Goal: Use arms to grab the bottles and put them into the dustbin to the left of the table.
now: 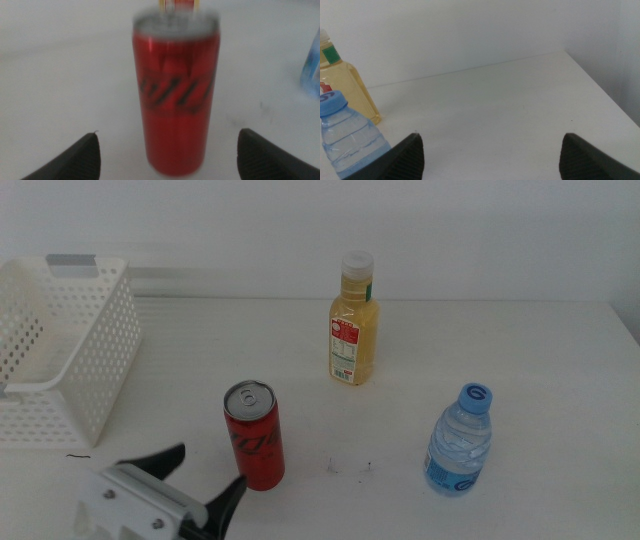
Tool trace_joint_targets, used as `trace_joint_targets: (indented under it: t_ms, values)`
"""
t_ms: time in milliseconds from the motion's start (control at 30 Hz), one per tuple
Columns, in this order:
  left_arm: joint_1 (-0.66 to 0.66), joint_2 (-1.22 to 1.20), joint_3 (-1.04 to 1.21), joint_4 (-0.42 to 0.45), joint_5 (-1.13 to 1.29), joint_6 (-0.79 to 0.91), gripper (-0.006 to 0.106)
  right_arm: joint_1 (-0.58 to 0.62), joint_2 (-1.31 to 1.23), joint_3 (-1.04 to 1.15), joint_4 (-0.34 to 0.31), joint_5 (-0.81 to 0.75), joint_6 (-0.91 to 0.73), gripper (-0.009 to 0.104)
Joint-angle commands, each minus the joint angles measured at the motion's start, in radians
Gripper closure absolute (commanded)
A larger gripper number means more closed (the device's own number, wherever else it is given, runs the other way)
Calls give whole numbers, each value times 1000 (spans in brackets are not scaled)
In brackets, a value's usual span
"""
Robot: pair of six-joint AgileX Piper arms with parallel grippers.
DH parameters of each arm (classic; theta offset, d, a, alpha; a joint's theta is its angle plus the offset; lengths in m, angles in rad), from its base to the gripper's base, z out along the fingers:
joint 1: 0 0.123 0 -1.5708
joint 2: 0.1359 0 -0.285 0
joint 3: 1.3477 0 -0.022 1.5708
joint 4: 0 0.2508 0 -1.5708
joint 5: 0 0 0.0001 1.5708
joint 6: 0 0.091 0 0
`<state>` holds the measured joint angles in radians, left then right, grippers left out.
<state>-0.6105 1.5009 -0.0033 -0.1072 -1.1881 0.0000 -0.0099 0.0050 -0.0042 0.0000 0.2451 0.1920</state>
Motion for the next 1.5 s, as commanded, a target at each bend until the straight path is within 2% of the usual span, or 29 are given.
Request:
trace_joint_targets:
  t_ms: [0,100,367,533,800,1033,1100,1200,1300,1400,1467]
  values:
    - [-8,74,3,10,-33,-43,7,-6,-5,4,-16,-8,-7,4]
    - [-8,137,-30,38,-33,-54,7,-6,-5,4,-16,-8,-7,4]
    - [-8,243,-161,34,-33,-58,7,-6,-5,4,-16,-8,-7,4]
    - [-8,315,-239,20,-33,-71,7,-6,-5,4,-16,-8,-7,4]
    - [-8,411,-322,-47,-33,-106,7,-6,-5,4,-16,-8,-7,4]
    - [-8,434,-347,-51,-33,-96,9,-6,-5,4,-16,-8,-7,4]
    - [-8,434,-351,-54,-33,-46,16,-6,-5,4,-16,-8,-7,4]
    - [-8,429,-349,-21,-33,-16,39,-6,-5,4,-16,-8,-7,4]
    - [-8,383,-318,4,-33,-117,67,-6,-5,4,-16,-8,-7,4]
    - [-8,270,-273,1,-33,-161,87,-6,-5,4,-16,-8,-7,4]
    - [-8,158,-267,-23,117,-161,97,-6,-5,4,-16,-8,-7,4]
